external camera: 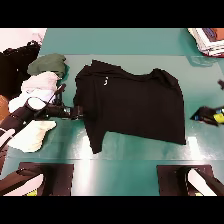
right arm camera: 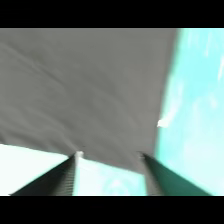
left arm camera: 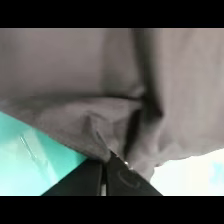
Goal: Fold the shirts.
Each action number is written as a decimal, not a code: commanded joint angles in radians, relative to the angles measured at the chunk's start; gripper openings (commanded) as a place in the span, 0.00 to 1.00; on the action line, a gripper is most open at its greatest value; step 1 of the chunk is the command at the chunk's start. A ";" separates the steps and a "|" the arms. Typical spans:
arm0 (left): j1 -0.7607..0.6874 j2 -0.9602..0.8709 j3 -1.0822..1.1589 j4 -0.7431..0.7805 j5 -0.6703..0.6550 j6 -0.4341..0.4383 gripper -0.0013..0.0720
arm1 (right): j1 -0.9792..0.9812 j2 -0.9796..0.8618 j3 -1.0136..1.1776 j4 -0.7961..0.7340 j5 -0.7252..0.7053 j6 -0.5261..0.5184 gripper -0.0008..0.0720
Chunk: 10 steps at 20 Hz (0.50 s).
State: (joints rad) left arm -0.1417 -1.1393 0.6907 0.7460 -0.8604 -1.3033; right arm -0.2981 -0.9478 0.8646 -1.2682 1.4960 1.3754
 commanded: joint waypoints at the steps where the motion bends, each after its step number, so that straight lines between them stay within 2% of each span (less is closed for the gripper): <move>1: -0.002 0.000 0.091 0.040 -0.038 0.002 0.05 | -0.179 0.046 -0.185 -0.032 0.012 -0.024 0.74; 5: -0.002 -0.001 0.095 0.043 -0.031 0.002 0.05 | -0.233 -0.002 -0.341 0.055 -0.077 -0.051 0.69; 7: -0.002 -0.001 0.095 0.044 -0.031 0.002 0.05 | -0.233 -0.051 -0.365 0.129 -0.119 -0.061 0.61; 10: -0.002 -0.001 0.095 0.044 -0.031 0.002 0.05 | -0.232 -0.132 -0.341 0.144 -0.134 -0.067 0.61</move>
State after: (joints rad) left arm -0.1436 -1.1400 0.7815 0.7872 -0.8906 -1.3022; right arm -0.5201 -1.0206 0.5346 -1.1683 1.3937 1.3216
